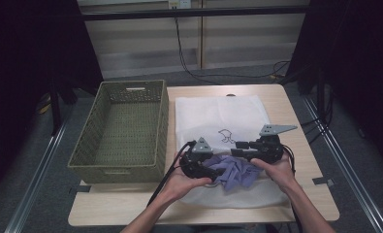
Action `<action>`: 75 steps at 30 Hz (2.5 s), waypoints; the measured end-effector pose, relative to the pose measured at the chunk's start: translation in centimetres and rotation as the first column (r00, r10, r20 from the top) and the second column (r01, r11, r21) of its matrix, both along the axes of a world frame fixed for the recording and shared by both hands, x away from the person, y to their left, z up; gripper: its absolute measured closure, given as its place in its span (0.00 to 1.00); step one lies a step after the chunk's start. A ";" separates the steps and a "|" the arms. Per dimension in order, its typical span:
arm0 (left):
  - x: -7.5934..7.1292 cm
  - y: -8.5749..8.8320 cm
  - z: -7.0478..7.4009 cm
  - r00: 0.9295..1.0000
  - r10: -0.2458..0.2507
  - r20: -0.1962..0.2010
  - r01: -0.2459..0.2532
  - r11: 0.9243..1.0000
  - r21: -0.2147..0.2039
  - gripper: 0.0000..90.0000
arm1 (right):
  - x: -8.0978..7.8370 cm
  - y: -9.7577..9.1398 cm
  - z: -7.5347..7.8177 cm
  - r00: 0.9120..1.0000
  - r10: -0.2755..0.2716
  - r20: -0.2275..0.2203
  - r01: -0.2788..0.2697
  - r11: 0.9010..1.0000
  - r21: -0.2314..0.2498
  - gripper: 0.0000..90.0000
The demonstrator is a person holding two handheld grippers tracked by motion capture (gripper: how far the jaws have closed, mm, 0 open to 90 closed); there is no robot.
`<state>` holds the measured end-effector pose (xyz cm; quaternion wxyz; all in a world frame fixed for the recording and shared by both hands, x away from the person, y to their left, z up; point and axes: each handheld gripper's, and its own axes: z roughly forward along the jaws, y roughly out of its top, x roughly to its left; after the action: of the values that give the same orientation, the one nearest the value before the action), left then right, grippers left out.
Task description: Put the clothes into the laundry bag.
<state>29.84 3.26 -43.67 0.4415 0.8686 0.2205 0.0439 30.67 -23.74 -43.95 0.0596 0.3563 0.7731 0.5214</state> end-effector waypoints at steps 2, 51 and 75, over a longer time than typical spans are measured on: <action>-0.6 0.7 0.6 1.000 -0.006 0.002 0.006 1.000 -0.028 0.34 | -0.3 -0.1 0.3 1.000 -0.005 0.006 0.005 1.000 0.014 0.62; -6.6 -2.8 -5.9 0.971 -0.239 -0.020 0.240 0.960 0.142 0.94 | -5.4 2.5 -2.5 0.973 0.218 -0.076 -0.225 0.969 -0.100 0.82; -6.8 -3.0 -6.0 0.966 -0.250 -0.066 0.257 0.960 0.115 0.94 | -2.3 3.6 -5.7 0.982 0.127 -0.137 -0.160 0.953 -0.259 0.86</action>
<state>23.02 0.30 -49.67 0.3837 0.9160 0.1155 -0.0215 28.37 -20.15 -49.69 0.0230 0.3182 0.8626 0.3925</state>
